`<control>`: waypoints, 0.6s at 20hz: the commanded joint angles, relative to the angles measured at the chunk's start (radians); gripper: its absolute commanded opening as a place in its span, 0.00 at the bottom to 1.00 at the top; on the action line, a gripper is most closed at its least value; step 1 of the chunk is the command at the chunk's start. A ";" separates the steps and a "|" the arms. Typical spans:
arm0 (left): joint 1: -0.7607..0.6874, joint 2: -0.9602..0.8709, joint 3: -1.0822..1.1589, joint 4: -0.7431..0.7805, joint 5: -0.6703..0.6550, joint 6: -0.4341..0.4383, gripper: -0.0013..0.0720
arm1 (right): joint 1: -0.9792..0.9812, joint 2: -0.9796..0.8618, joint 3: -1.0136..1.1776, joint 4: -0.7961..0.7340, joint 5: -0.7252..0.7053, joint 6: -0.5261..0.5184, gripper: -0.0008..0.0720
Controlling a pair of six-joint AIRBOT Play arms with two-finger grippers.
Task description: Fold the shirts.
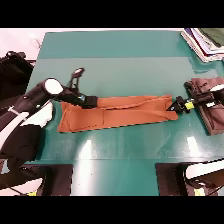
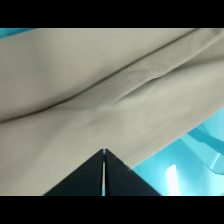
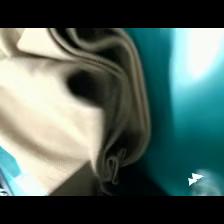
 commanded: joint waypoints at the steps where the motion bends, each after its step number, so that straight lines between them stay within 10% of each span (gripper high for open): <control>1: -0.084 -0.130 0.097 -0.005 0.039 -0.011 0.05 | 0.055 0.033 -0.003 0.005 -0.032 -0.043 0.04; 12: -0.194 -0.509 0.459 -0.019 0.032 -0.019 0.05 | 0.193 0.430 0.229 0.230 0.030 0.119 0.04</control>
